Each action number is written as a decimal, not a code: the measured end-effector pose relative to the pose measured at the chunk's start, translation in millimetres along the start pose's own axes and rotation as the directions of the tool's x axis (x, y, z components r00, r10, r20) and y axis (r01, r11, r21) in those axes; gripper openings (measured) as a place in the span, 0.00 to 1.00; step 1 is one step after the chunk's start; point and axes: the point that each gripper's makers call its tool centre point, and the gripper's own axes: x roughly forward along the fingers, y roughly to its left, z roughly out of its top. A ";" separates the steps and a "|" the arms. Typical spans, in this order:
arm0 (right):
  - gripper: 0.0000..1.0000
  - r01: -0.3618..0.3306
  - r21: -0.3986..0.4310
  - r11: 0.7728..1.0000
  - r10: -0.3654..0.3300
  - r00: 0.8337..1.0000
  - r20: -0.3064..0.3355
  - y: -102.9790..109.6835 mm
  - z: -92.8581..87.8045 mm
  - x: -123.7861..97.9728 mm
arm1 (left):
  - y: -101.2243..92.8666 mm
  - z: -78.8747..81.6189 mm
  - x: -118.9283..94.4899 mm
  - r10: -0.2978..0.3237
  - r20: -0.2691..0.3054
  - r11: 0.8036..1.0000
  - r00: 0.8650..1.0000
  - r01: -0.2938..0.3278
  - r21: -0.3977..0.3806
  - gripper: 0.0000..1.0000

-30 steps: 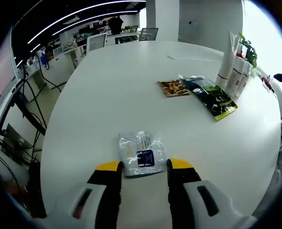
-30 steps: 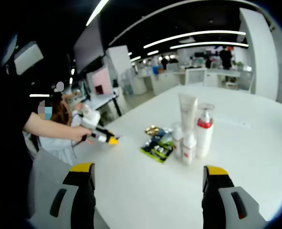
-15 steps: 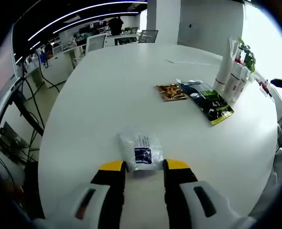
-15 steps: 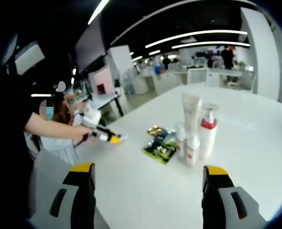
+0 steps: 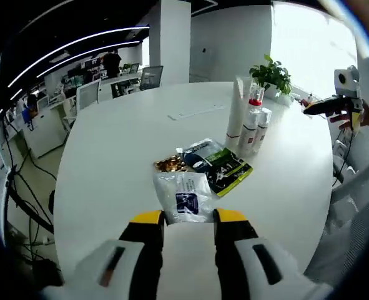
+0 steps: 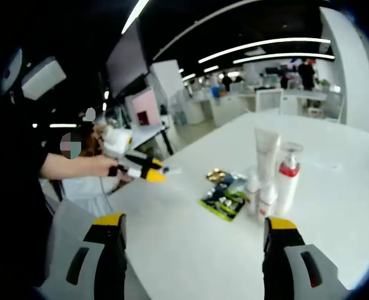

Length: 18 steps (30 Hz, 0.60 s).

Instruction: Arrange the skincare products in the storage area until every visible bottle or jar stands upright without overlapping.

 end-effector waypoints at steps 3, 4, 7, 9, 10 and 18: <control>0.87 -0.015 0.004 1.000 0.014 1.000 0.007 1.6 5.9 -1.8 | -13.6 19.2 -8.9 -0.058 0.030 0.997 0.998 0.057 0.045 0.31; 0.87 -0.020 0.005 1.000 0.020 1.000 0.003 2.6 6.9 -1.8 | -17.3 25.5 -12.5 -0.070 0.036 0.996 0.997 0.068 0.056 0.31; 0.86 -0.034 0.012 0.999 0.034 0.999 -0.012 5.3 5.6 -1.1 | -27.4 39.0 -18.3 -0.098 0.045 0.989 0.994 0.092 0.117 0.31; 0.85 -0.040 0.012 0.999 0.040 0.999 -0.012 5.5 6.1 -0.6 | -35.2 44.0 -20.0 -0.117 0.034 0.980 0.993 0.109 0.167 0.31; 0.84 -0.045 0.017 0.999 0.045 0.999 -0.012 6.7 6.9 -0.4 | -40.1 47.8 -21.7 -0.128 0.040 0.978 0.991 0.120 0.171 0.31; 0.69 -0.104 0.035 0.994 0.105 0.994 -0.013 19.9 19.8 6.5 | -70.0 70.9 -36.1 -0.204 0.079 0.955 0.976 0.180 0.236 0.31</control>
